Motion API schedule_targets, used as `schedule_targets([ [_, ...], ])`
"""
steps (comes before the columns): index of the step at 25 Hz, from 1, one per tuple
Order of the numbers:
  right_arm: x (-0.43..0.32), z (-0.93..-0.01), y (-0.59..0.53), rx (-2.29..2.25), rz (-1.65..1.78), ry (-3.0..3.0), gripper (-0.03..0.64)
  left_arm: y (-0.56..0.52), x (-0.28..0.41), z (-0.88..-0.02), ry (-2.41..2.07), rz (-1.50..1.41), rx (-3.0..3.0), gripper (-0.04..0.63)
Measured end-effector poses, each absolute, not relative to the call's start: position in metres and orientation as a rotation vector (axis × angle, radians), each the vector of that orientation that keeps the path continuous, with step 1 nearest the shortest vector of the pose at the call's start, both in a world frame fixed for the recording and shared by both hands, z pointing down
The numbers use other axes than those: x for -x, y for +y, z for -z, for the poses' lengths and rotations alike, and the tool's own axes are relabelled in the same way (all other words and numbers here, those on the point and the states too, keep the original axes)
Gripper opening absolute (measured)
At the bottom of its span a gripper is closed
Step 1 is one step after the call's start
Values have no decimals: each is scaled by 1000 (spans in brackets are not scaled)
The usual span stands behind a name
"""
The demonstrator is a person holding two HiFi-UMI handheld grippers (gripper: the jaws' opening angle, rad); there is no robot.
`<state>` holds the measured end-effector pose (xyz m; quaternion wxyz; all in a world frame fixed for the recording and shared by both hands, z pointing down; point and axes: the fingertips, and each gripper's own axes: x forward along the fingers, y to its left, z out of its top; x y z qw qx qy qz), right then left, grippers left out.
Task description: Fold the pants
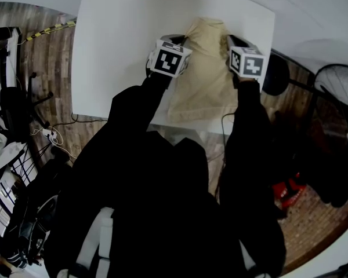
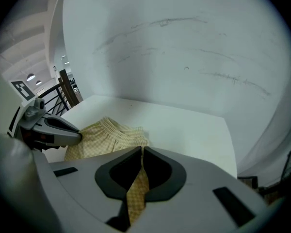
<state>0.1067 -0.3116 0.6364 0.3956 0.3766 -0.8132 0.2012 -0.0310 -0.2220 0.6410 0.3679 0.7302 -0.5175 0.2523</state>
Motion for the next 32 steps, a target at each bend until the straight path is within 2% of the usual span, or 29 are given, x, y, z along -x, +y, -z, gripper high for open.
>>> schedule_targets([
  [18,-124,-583,-244,-1037,-478,-2134,17,-167,16,-592,-1343,-700,-2053,18],
  [32,-163,-565,-201,-1095,-439,-2225,17,-134,-22,-572,-1354,-803,-2264,18],
])
